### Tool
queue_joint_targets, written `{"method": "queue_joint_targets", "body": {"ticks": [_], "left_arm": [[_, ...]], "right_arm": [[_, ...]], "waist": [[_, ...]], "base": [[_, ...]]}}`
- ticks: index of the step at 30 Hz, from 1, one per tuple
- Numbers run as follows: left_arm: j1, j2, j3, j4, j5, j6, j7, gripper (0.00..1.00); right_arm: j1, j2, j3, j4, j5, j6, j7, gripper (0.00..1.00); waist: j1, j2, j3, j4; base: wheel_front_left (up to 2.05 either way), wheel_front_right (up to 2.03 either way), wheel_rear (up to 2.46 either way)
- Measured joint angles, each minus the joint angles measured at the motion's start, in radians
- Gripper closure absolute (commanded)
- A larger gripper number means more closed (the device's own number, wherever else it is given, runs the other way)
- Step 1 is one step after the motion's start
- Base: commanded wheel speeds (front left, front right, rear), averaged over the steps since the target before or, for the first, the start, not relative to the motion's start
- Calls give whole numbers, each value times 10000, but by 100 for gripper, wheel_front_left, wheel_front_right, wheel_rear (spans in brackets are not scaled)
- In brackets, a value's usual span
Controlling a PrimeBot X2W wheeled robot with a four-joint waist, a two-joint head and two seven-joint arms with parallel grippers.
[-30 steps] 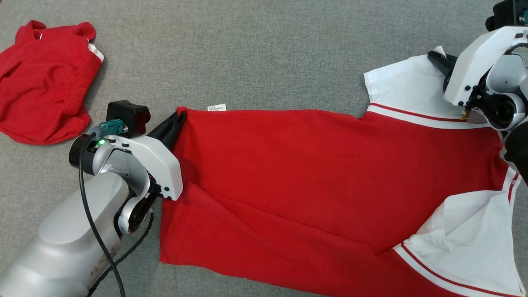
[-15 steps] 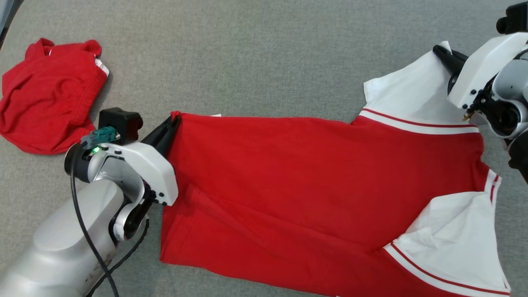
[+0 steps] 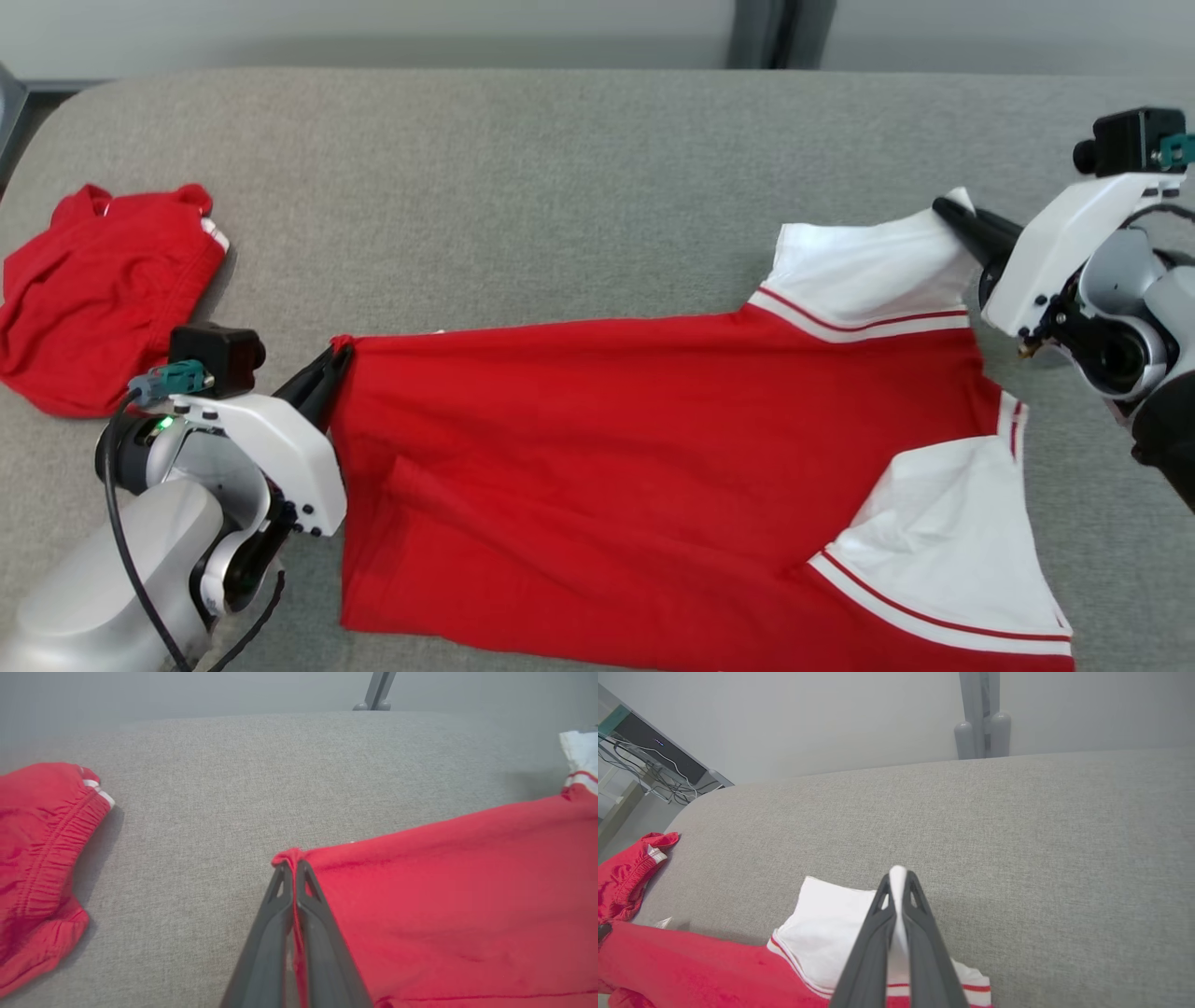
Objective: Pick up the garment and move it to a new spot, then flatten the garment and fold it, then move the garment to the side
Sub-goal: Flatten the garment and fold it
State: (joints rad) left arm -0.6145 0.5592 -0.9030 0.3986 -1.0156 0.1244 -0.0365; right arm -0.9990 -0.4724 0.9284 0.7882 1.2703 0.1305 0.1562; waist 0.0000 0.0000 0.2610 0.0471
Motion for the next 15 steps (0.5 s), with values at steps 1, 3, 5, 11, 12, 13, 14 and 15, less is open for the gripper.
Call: {"method": "queue_joint_targets", "body": {"ticks": [1,3,5,11,12,13,14,15], "left_arm": [[58,59,6,-38,-12,2,23,100],[182,186,0,-142,-134,4,148,100],[263,299,10,-324,-249,4,272,100],[600,838,-173,-917,-589,-98,1133,100],[623,949,-217,-1024,-606,-104,1306,100],[655,1055,-234,-1095,-654,-132,1484,100],[701,1166,-263,-1200,-750,-153,1689,100],[760,1252,-282,-1312,-886,-192,1879,100]], "right_arm": [[82,-67,77,-136,94,0,-4,100],[277,-167,213,-445,299,0,2,100],[463,-293,359,-700,424,0,2,100],[877,-583,767,-1304,777,0,23,100],[937,-602,832,-1379,832,0,48,100],[998,-617,882,-1480,888,0,67,100],[1058,-644,947,-1576,951,0,105,100],[1101,-656,1030,-1624,1001,0,140,100]], "waist": [[0,0,-85,-55],[0,0,-238,-168],[0,0,-376,-279],[0,0,-743,-600],[0,0,-795,-649],[0,0,-844,-697],[0,0,-894,-743],[0,0,-946,-787]], "base": [[0,0,0],[0,0,0],[0,0,0],[0,0,0],[0,0,0],[0,0,0],[0,0,0],[0,0,0]]}}
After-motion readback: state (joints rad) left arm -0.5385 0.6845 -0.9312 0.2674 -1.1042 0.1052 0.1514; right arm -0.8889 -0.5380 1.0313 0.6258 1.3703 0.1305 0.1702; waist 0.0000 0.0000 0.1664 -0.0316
